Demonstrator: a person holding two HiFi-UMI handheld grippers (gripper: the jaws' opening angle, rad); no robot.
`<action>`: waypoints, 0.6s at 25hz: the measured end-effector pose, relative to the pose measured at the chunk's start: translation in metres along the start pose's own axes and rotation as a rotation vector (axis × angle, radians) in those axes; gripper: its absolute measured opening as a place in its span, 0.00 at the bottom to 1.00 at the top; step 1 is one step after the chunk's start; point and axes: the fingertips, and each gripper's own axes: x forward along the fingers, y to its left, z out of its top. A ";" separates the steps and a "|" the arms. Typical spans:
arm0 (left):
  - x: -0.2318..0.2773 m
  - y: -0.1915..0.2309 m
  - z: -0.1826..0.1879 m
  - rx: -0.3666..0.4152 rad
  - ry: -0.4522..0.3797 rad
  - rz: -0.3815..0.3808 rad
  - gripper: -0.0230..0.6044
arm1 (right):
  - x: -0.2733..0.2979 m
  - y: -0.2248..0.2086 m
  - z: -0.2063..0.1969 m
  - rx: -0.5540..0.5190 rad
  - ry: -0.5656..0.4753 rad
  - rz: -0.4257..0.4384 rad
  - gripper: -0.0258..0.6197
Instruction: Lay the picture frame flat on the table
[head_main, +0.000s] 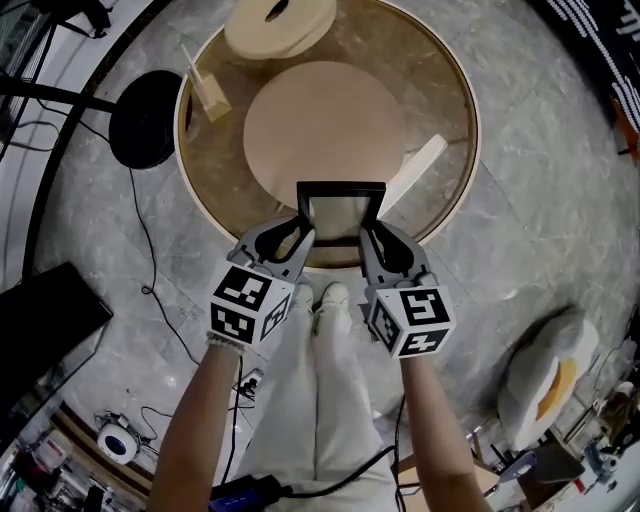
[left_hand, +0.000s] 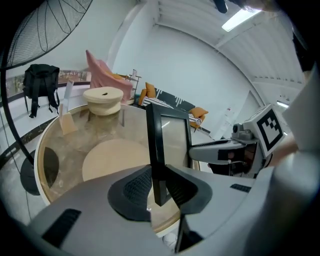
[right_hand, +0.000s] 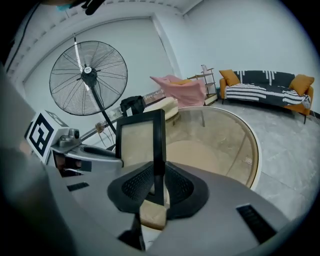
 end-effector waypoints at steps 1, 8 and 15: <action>0.005 0.003 -0.001 -0.003 0.010 -0.001 0.19 | 0.004 -0.003 -0.001 0.004 0.007 -0.005 0.17; 0.036 0.018 -0.004 -0.012 0.078 -0.026 0.20 | 0.030 -0.021 -0.006 0.068 0.035 -0.026 0.17; 0.053 0.034 -0.002 -0.070 0.060 0.037 0.21 | 0.053 -0.034 -0.005 0.111 0.046 -0.029 0.17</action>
